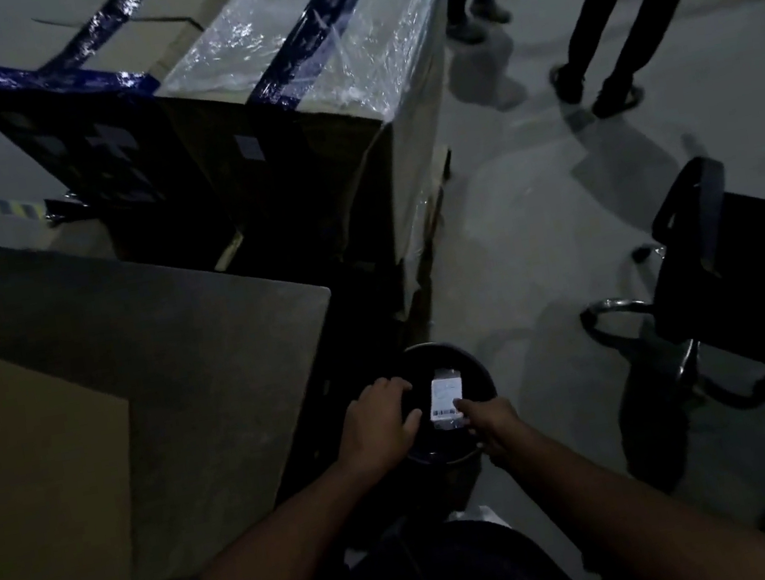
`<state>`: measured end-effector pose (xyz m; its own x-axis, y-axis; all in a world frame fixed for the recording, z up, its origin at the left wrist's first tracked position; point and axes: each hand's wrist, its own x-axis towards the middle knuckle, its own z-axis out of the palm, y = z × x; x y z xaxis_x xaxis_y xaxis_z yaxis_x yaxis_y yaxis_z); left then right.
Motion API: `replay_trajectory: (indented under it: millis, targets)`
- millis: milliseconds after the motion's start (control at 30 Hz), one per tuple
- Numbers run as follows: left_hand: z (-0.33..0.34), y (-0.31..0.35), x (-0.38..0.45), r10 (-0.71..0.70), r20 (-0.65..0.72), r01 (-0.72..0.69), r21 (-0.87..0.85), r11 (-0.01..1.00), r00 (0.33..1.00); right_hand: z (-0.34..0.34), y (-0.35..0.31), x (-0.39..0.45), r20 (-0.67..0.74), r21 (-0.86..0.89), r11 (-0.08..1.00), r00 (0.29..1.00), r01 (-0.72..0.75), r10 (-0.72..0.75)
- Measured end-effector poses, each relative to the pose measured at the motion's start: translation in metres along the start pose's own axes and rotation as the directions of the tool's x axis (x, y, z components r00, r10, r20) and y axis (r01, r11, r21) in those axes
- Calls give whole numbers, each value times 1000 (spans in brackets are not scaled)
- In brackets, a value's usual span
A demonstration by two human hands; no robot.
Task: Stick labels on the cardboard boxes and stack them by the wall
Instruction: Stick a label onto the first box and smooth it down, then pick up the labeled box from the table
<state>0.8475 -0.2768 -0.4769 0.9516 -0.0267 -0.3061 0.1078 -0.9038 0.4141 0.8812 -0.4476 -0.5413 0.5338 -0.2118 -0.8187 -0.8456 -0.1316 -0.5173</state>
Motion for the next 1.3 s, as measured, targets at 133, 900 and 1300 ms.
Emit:
replay_trajectory:
  millis: [133, 900, 1300]
  targets:
    - [-3, 1, 7, -33, -44, 32, -15, 999, 999, -7, -2, 2, 28, -158, 986, 998, -57, 62]
    - [-196, -82, -142, -394, -858, 199, -345, 917, 329, 201, -142, -231, 725, 121, 296, 119, 948, -678]
    - [-198, -191, -250, -648, -723, 474, -496, 727, 239, 335, -134, -326, 784, 104, -101, -144, 989, -604]
